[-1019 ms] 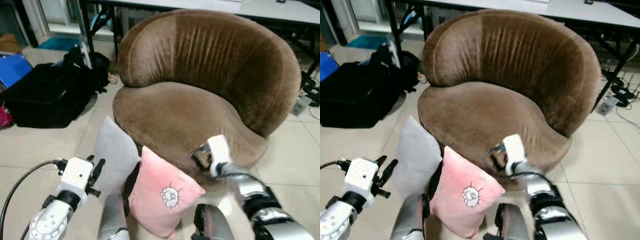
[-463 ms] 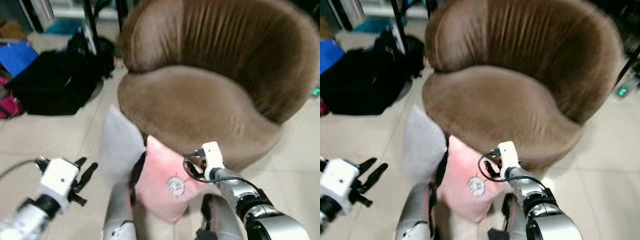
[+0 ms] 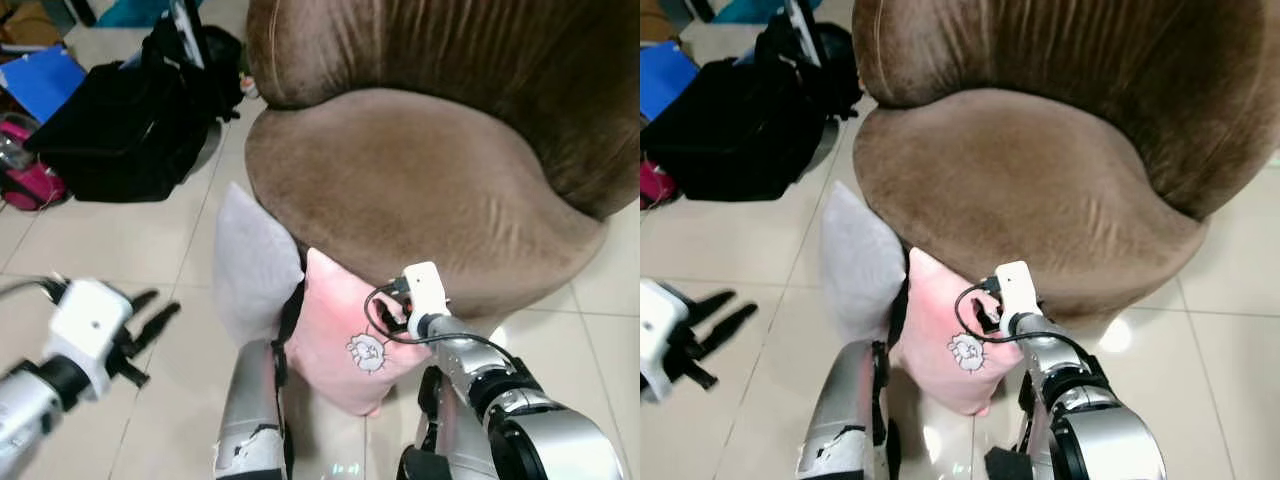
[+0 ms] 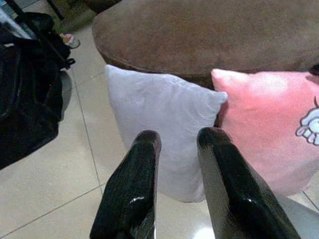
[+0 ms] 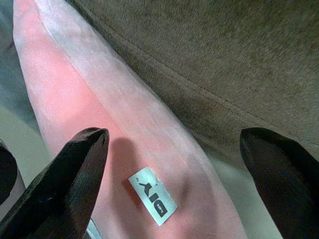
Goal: Move the pillow to the sofa from floor
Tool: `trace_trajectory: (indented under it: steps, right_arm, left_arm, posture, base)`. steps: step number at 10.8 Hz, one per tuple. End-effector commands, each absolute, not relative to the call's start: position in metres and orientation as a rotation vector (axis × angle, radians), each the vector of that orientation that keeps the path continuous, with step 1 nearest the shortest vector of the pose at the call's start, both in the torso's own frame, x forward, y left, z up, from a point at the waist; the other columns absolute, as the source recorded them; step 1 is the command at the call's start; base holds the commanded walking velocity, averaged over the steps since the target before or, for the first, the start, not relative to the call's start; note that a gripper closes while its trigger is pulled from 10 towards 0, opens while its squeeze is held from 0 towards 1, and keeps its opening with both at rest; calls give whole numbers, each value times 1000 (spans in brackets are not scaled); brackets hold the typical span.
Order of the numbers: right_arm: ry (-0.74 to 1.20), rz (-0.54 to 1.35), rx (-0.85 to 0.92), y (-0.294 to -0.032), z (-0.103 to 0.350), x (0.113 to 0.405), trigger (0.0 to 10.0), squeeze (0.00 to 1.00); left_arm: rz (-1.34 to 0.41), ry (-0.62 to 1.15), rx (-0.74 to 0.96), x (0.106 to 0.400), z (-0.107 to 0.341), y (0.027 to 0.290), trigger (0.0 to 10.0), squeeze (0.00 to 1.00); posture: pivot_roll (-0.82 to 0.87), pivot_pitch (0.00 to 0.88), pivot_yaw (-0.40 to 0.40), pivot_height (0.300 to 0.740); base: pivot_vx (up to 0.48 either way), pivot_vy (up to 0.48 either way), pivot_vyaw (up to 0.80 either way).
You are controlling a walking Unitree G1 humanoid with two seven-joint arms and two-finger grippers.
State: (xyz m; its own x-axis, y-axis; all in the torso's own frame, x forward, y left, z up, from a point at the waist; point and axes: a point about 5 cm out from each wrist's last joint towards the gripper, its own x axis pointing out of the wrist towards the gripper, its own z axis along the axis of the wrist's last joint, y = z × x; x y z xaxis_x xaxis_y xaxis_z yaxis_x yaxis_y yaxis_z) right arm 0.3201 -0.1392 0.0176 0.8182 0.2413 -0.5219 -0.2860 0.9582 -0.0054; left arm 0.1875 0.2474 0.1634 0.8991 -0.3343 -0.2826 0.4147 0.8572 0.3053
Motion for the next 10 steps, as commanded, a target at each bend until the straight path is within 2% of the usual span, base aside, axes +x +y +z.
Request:
trace_trajectory:
  steps: [1, 7, 8, 9, 10]
  right_arm:
    - [586, 299, -121, -139, 12, 316, 10000, 1000]
    - [620, 333, -279, -149, 8, 312, 10000, 1000]
    - [634, 349, -321, -148, 3, 308, 10000, 98]
    - [663, 388, -329, -145, -4, 301, 10000, 0]
    - [687, 404, -325, -143, -9, 296, 10000, 0]
  left_arm:
    - [-415, 237, 352, 186, 169, 248, 10000, 0]
    - [-504, 282, 273, 175, 180, 241, 10000, 0]
    - [-522, 291, 272, 173, 179, 238, 10000, 0]
    - [-541, 301, 269, 170, 182, 235, 10000, 0]
    - [-555, 313, 270, 167, 183, 235, 10000, 0]
  posture:
    - [519, 279, 70, 553]
    - [534, 291, 111, 553]
    - [538, 290, 115, 553]
    - [560, 287, 129, 553]
    - [564, 286, 132, 553]
  base:
    - [0, 0, 0]
    - [0, 0, 0]
    - [0, 0, 0]
    - [0, 0, 0]
    - [0, 0, 0]
